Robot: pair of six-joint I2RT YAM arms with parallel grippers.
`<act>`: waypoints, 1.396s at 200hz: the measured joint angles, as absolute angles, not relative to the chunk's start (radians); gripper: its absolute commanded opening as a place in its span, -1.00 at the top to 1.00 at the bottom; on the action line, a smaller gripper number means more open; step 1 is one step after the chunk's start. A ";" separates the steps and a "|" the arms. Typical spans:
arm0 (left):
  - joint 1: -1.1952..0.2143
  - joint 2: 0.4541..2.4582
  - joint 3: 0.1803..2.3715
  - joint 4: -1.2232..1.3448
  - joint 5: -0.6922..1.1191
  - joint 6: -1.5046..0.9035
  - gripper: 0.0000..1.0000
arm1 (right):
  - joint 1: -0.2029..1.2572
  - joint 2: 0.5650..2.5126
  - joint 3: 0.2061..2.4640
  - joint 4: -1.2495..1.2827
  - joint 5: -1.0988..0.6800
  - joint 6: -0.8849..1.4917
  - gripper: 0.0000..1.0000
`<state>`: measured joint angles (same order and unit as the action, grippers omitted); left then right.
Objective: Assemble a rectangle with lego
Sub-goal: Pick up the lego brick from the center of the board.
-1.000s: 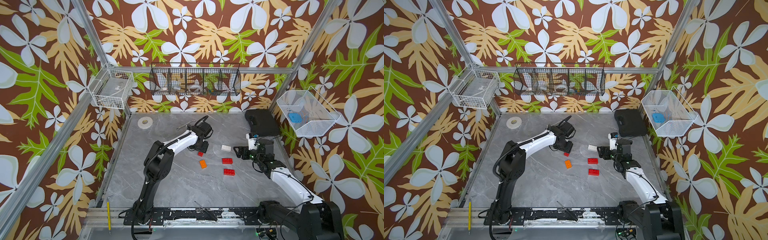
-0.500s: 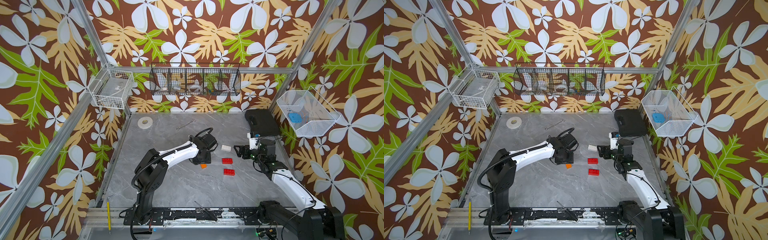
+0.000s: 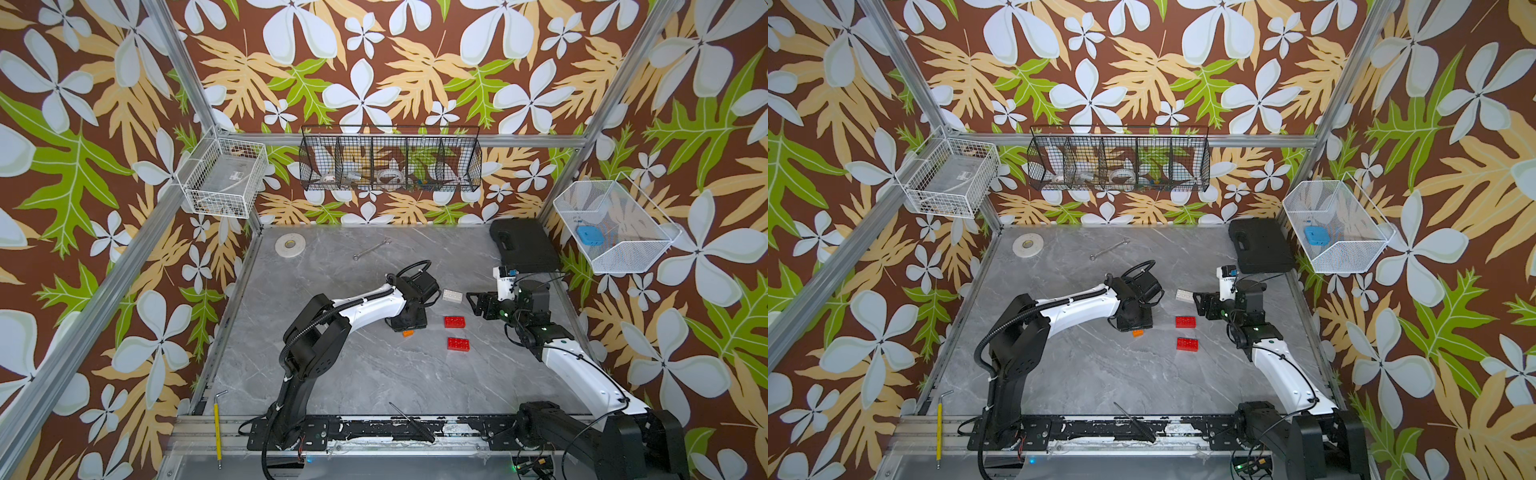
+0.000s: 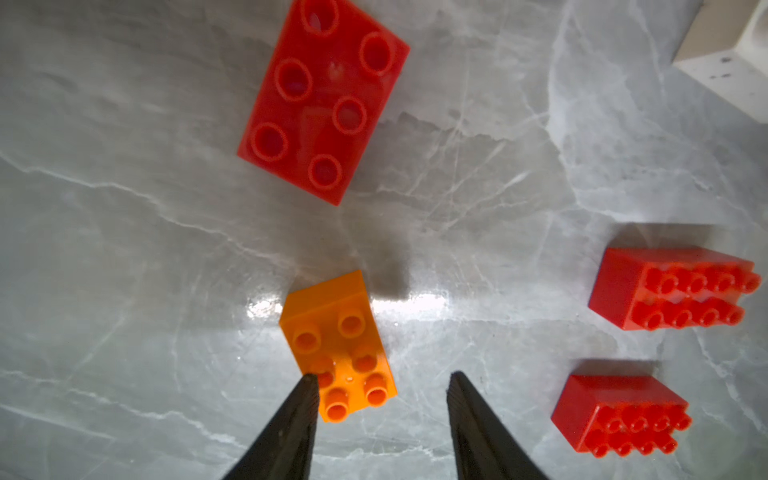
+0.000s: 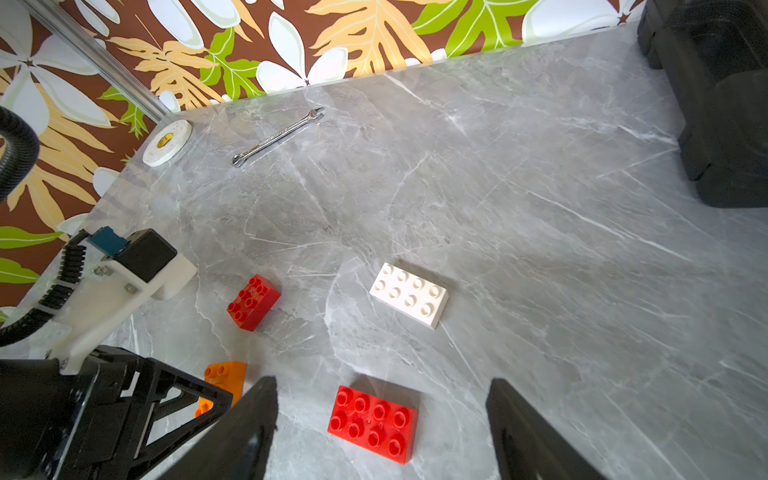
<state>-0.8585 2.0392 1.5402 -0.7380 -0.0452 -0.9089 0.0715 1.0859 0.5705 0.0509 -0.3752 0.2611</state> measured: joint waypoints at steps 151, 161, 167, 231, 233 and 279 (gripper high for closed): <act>-0.840 2.078 1.544 -0.743 -0.051 -0.888 0.18 | 0.072 1.096 0.565 0.052 -0.377 0.261 -0.59; -0.840 2.078 1.542 -0.743 -0.051 -0.888 0.19 | 0.072 1.096 0.565 0.052 -0.377 0.261 -0.59; -0.840 2.078 1.540 -0.743 -0.050 -0.888 0.22 | 0.072 1.096 0.565 0.052 -0.377 0.261 -0.59; -0.840 2.073 1.519 -0.735 -0.053 -0.860 0.52 | 0.072 1.094 0.564 0.052 -0.377 0.261 -0.59; -0.840 2.073 1.519 -0.735 -0.053 -0.859 0.54 | 0.072 1.094 0.564 0.052 -0.377 0.261 -0.59; -0.840 2.052 1.525 -0.764 -0.085 -0.777 0.64 | 0.072 1.094 0.570 0.044 -0.377 0.261 -0.59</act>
<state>-0.8398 2.0521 1.5253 -0.7635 -0.0849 -0.7773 0.0715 1.0939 0.5705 0.0444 -0.3775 0.2611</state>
